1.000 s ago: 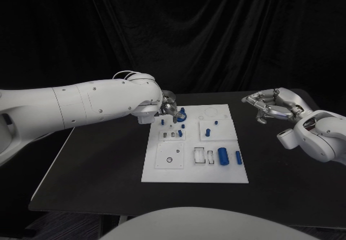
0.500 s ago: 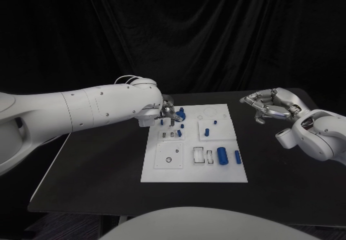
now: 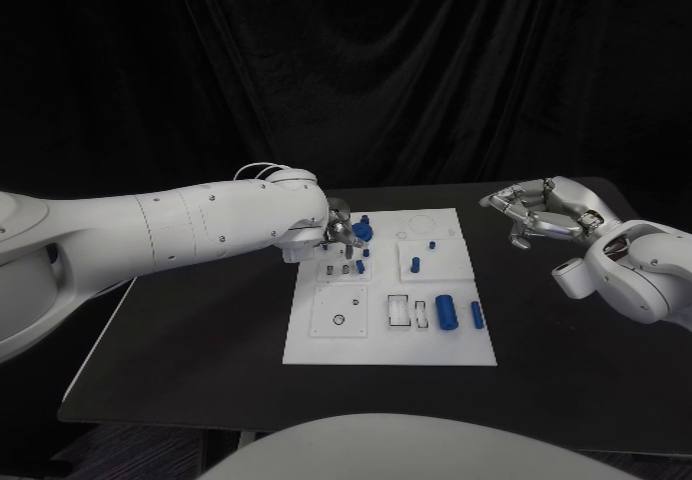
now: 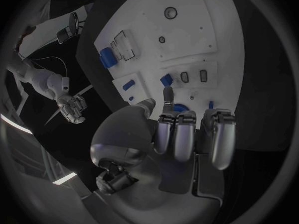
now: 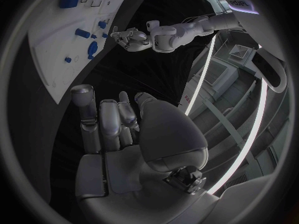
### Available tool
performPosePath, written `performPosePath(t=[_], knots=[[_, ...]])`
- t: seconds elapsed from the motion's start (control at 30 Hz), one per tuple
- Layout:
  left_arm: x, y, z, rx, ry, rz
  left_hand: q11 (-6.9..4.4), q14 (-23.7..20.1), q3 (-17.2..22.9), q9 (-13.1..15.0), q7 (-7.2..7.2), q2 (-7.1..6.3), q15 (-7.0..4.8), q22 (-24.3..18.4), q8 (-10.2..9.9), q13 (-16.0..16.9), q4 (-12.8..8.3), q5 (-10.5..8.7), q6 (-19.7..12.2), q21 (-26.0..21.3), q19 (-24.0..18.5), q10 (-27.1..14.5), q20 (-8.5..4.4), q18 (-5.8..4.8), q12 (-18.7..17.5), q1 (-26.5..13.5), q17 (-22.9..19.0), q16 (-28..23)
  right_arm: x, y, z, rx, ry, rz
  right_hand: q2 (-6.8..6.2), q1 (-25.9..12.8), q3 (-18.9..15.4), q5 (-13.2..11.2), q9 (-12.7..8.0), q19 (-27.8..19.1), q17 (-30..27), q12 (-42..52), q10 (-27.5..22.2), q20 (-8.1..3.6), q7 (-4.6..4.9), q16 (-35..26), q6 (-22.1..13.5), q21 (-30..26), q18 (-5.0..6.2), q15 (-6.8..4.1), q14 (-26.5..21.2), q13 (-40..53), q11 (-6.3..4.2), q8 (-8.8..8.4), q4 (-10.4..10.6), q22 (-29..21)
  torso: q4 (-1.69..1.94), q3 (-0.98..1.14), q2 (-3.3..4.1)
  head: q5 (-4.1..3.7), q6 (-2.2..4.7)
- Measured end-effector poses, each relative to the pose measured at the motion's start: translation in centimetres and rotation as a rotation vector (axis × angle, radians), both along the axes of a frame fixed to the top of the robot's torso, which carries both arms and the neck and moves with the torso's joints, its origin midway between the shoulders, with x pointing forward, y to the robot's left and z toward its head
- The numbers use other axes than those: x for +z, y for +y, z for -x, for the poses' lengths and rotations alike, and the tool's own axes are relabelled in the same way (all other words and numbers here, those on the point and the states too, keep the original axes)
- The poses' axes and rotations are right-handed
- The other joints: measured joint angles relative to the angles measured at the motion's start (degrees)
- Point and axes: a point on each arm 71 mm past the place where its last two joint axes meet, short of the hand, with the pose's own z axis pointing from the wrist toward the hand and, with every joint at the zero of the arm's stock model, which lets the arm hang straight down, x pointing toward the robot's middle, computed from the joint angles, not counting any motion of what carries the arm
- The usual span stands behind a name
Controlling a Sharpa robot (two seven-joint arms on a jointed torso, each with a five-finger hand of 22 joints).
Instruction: Assemble the parts on the task board
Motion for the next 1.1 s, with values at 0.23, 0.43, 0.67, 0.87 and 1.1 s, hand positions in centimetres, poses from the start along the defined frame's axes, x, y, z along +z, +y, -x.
performPosePath(t=[0.23,0.43,0.67,0.87,1.1], knots=[[-0.2,-0.1,-0.1,0.005,-0.018,0.022,0.0,0.0,0.07,0.03,0.0,0.0,0.0,0.0,-0.2,-0.01,-0.06,0.0,0.0,0.0,0.0,0.0,0.0,0.0,0.0,0.0,0.0,0.02,0.0,0.0,0.0,0.002,0.003,0.0,0.0,0.0,0.0,0.0,0.0,0.0,0.0,0.0,0.0,0.0,0.0,0.0,0.0,0.0,0.0,0.0,0.0,-0.07,0.0,0.0,0.0,0.0,0.06,0.05,-0.05,-0.09,0.0],[-0.9,-0.3,0.1,0.005,-0.02,0.037,0.0,0.0,0.07,0.06,0.0,0.0,0.0,-0.01,-0.22,-0.01,-0.06,0.0,0.0,-0.19,0.0,0.0,0.0,-0.01,0.0,0.0,0.0,0.02,-0.1,0.1,0.0,0.008,0.007,-0.001,0.0,0.0,0.0,0.18,-0.01,0.0,0.0,0.0,0.0,0.0,0.0,0.0,0.0,-0.33,0.0,0.0,0.0,-0.11,0.0,0.15,0.0,0.05,0.12,0.09,-0.08,0.06,0.0],[-1.6,-0.3,0.3,0.009,-0.014,0.042,0.0,-0.21,0.07,0.22,-0.2,0.0,-0.2,-0.01,-0.44,-0.01,-0.06,0.0,0.2,-0.19,0.0,0.0,0.0,-0.01,0.0,0.0,0.0,0.02,-0.1,0.3,0.0,0.015,0.013,-0.002,0.06,0.39,0.17,0.45,-0.04,0.0,0.0,0.0,0.0,0.0,0.0,0.0,0.0,-0.33,0.0,0.0,0.0,-0.15,0.0,0.23,-0.17,0.04,0.11,0.15,-0.11,0.03,0.0],[-2.0,-0.2,0.3,0.012,-0.009,0.041,-0.22,-0.21,0.07,0.61,-0.48,0.0,-0.2,-0.01,-0.67,-0.01,-0.06,0.0,0.96,-0.45,0.0,0.18,0.01,0.0,0.0,0.0,-0.01,0.02,-0.2,0.4,0.0,0.021,0.018,-0.002,0.02,0.44,0.17,0.45,-0.04,0.0,0.01,0.0,0.0,0.0,0.0,-0.01,0.0,-0.39,0.0,0.0,0.0,-0.16,0.0,0.23,-0.17,0.04,0.1,0.17,-0.16,-0.14,0.0],[-2.2,-0.2,0.3,0.015,-0.007,0.04,-0.36,0.0,0.06,0.78,-0.31,0.0,-0.41,-0.01,-0.67,-0.01,-0.06,0.0,1.13,-0.44,0.21,0.04,-0.21,0.0,0.0,0.0,-0.01,0.02,-0.3,0.5,0.0,0.027,0.022,-0.004,0.02,0.44,0.17,0.45,-0.04,0.0,0.01,0.0,0.0,0.0,0.0,-0.01,0.0,-0.61,-0.01,0.0,0.0,-0.22,0.0,0.23,-0.16,0.03,0.02,0.22,-0.18,-0.02,0.0]])
